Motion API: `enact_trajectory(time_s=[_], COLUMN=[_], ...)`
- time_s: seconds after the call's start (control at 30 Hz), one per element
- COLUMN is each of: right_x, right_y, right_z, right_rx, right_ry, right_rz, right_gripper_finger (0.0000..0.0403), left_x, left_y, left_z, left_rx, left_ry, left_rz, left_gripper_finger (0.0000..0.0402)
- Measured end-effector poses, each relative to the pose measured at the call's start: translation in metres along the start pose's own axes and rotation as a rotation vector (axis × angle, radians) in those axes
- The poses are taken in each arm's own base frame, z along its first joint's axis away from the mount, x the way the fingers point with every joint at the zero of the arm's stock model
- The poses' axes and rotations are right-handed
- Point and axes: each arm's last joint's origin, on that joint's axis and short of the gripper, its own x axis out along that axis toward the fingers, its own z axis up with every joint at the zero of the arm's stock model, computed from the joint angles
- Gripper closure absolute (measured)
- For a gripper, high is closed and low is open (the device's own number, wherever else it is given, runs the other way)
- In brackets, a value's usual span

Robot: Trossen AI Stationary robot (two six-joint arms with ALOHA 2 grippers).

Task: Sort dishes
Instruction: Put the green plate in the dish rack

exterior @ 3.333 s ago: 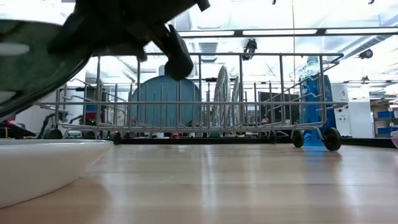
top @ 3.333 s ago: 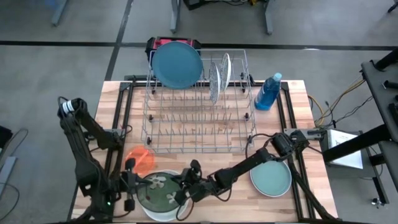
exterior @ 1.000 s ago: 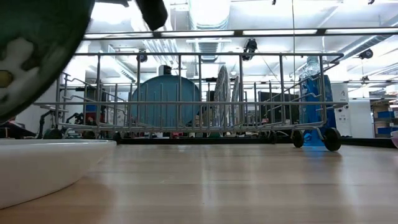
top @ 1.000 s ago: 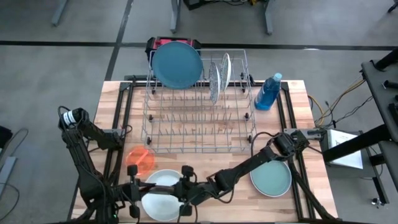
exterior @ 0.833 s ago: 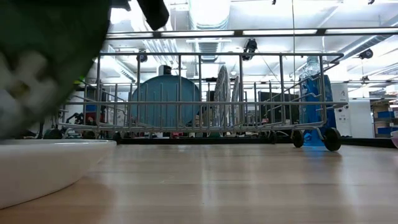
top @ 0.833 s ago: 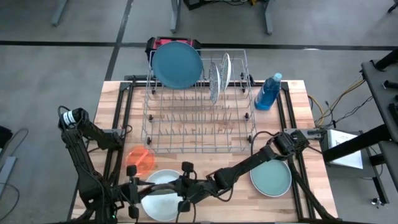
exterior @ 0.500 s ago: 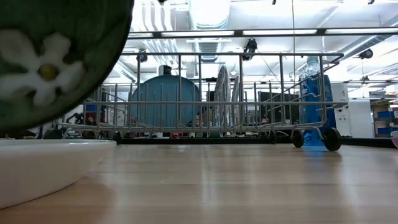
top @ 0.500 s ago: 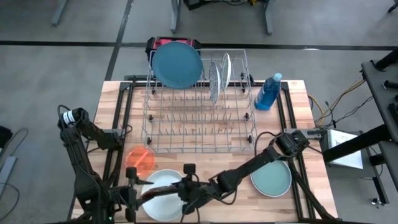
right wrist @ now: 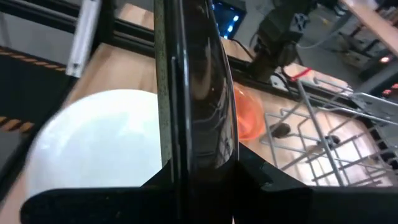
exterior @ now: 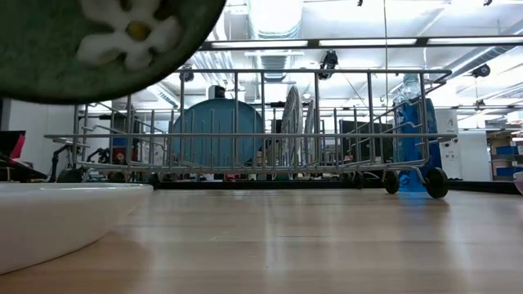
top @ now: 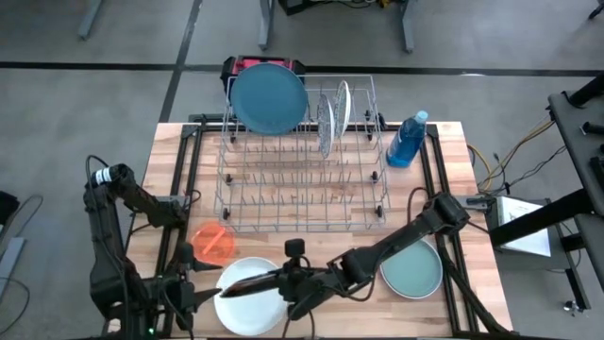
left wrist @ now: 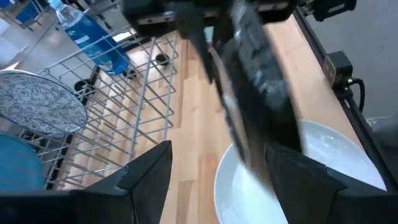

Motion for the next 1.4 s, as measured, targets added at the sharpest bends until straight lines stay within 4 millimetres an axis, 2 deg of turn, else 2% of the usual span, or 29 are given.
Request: enact_trajectory(time_s=[0.13,0.33,0.47,0.57,0.63,0.77,1.0,1.23,1.4], right_x=[-0.009,-0.03,-0.043,-0.053,-0.061,-0.068,-0.066,-0.064,-0.071], right_y=[-0.003,-0.004,0.004,0.008,0.008,0.007,0.008,0.008,0.013], right_z=[0.004,0.021,0.034,0.044,0.051,0.057,0.055,0.051,0.047], right_rx=[-0.018,-0.023,-0.093,-0.216,-0.317,-0.409,-0.466,-0.391,-0.376], right_ry=[0.012,-0.098,-0.276,-0.5,-0.679,-0.831,-0.84,-0.705,-0.619], right_rz=[0.088,0.455,0.772,1.083,1.189,1.207,1.183,1.145,1.179], right_gripper_finger=[0.0361,0.0361,0.0361,0.0361,0.0361,0.0361,0.0361,0.0361,0.0361], left_x=[-0.006,-0.01,-0.007,-0.005,-0.003,0.002,0.008,0.012,0.014], left_y=[0.005,0.007,0.006,0.005,0.005,0.003,0.002,0.002,0.003], left_z=[0.003,-0.001,-0.006,-0.01,-0.012,-0.02,-0.029,-0.038,-0.042], left_rx=[0.018,0.013,0.019,0.017,0.006,0.0,0.007,0.05,0.083], left_ry=[0.013,0.028,0.026,0.002,-0.027,-0.048,-0.043,-0.032,-0.058], left_rz=[0.003,0.011,0.027,0.055,0.079,0.111,0.13,0.15,0.181], left_gripper_finger=[0.0157,0.0157,0.0157,0.0157,0.0157,0.0157,0.0157,0.0157,0.0157])
